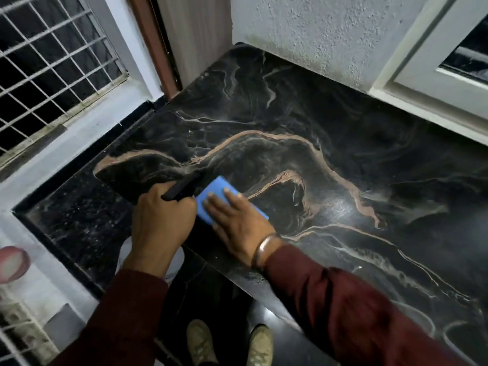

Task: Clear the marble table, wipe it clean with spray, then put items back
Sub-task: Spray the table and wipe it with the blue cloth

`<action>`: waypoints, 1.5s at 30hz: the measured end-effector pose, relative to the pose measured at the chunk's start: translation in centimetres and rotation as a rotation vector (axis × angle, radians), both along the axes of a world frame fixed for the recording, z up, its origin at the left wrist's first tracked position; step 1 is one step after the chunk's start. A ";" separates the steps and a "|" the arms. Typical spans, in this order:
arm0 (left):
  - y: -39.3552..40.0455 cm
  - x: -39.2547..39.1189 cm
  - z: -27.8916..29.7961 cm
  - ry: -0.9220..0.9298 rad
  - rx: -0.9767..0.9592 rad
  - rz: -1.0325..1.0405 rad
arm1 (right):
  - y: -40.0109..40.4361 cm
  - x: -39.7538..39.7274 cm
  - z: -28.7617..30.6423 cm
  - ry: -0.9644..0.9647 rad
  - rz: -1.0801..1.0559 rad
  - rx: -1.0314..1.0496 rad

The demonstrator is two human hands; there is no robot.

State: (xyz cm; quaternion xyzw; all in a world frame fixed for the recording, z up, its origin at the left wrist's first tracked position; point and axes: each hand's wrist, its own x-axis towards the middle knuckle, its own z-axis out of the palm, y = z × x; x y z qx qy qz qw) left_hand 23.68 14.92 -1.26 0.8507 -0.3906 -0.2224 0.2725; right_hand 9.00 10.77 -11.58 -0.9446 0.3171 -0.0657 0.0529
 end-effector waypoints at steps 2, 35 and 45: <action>-0.1 0.2 0.0 -0.005 0.000 0.014 | 3.7 -3.1 -0.1 0.012 0.180 0.114; 1.8 -8.4 1.6 0.179 -0.016 -0.165 | 11.9 -13.0 0.6 0.068 -0.135 0.147; 1.5 -8.4 1.4 0.132 -0.009 -0.207 | 2.7 -18.0 0.1 0.006 -0.735 -0.009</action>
